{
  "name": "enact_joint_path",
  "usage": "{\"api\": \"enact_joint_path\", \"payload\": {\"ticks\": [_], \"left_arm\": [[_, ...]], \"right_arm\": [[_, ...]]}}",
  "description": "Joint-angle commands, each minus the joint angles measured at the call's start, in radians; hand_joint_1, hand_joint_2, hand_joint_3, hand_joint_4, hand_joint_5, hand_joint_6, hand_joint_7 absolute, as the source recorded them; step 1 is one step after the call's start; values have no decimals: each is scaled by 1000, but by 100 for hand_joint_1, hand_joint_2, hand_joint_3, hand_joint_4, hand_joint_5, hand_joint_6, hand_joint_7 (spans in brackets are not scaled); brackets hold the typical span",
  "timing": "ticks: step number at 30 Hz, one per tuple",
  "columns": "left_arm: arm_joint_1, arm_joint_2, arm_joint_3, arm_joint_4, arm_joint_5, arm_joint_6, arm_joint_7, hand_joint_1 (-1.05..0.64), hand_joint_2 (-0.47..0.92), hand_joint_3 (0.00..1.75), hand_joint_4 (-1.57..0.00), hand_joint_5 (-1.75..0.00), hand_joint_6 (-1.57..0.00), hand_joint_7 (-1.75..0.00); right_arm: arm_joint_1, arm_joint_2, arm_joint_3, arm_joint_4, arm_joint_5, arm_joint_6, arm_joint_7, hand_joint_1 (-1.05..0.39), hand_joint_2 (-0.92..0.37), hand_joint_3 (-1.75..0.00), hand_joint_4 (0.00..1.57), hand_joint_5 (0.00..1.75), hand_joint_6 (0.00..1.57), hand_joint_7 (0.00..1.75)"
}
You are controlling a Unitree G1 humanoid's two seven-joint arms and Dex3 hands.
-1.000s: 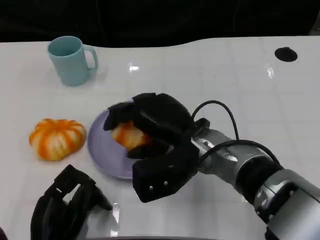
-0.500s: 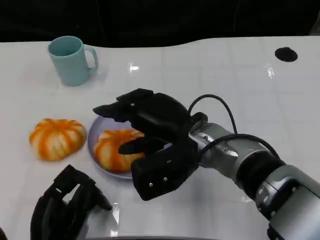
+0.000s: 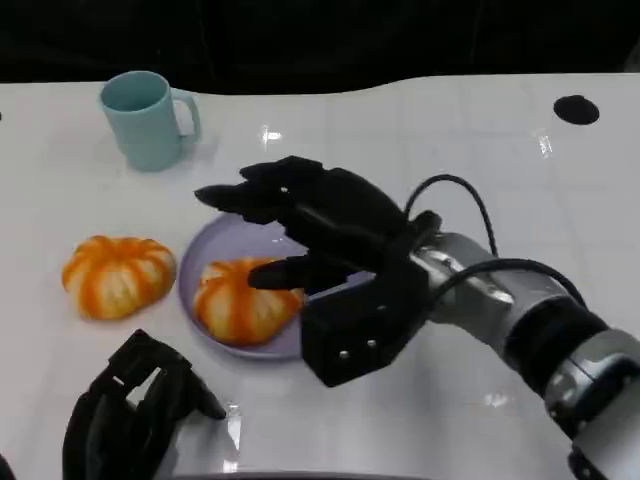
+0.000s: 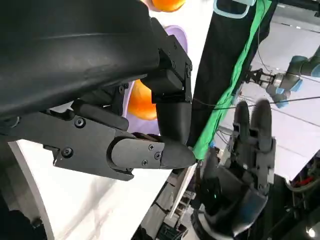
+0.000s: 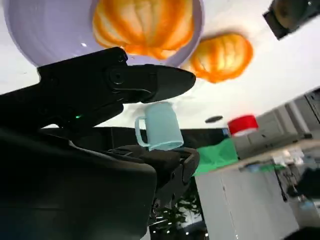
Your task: Grasp the bread from the table and place it into the plate.
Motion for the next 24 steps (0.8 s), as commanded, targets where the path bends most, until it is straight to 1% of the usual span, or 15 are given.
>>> {"api": "enact_joint_path", "payload": {"ticks": [1,3,5,7,8,10,14,17,18,19,20,21,23,24], "left_arm": [[-7,15,3,13,2,-15,-4,-57,92,25,-62,-175,-54,-145],[-7,12,3,15,3,-22,-3,-57,92,26,-62,-175,-53,-148],[-8,9,2,15,3,-25,-2,-57,92,25,-63,-175,-52,-151],[-7,8,0,7,2,-13,1,-57,92,25,-63,-175,-51,-155],[-7,7,-1,6,1,-10,0,-57,92,25,-63,-175,-50,-155],[-8,4,-1,5,0,-7,1,-57,92,25,-63,-175,-49,-156],[-8,4,-4,2,2,0,6,-59,92,24,-64,-175,-50,-156],[-13,5,-2,8,-3,-1,-7,-58,92,25,-63,-175,-49,-154],[-13,5,-1,9,-4,-2,-10,-57,92,26,-62,-175,-49,-153],[-13,5,-1,9,-4,-3,-12,-57,92,26,-62,-175,-49,-153],[-11,4,-2,6,-1,-3,-8,-57,92,26,-62,-175,-49,-152],[-9,3,-3,3,1,-3,-4,-57,92,26,-63,-175,-51,-152],[-4,1,-5,-3,6,-8,3,-57,92,26,-63,-175,-51,-152],[-3,1,-6,-5,9,-11,5,-57,92,26,-63,-175,-52,-152]], "right_arm": [[83,-44,-76,-43,129,-94,102,-78,-92,-46,10,23,20,0],[125,-50,-118,-63,207,-126,173,-77,-92,-45,10,24,20,0],[186,-52,-178,-105,342,-133,302,-76,-92,-44,11,25,20,0],[251,-47,-239,-166,494,-111,441,-76,-92,-42,16,28,22,1],[277,-46,-260,-197,548,-95,493,-76,-92,-42,18,29,24,2],[339,-49,-306,-277,679,-36,617,-75,-92,-42,23,32,29,4],[425,-55,-385,-370,874,60,814,-71,-92,-43,31,37,37,8],[499,-53,-463,-425,1036,180,957,-64,-92,-40,45,45,48,12],[515,-52,-480,-439,1061,206,982,-64,-92,-40,51,53,56,12],[525,-51,-493,-450,1072,222,997,-64,-92,-40,53,56,58,13],[549,-54,-512,-468,1105,260,1025,-64,-92,-40,53,58,60,12],[566,-56,-527,-482,1126,289,1045,-62,-92,-41,59,67,68,15],[609,-69,-561,-512,1172,355,1093,-61,-92,-42,61,76,75,16],[625,-76,-573,-524,1182,378,1109,-60,-92,-42,56,93,80,18]]}}
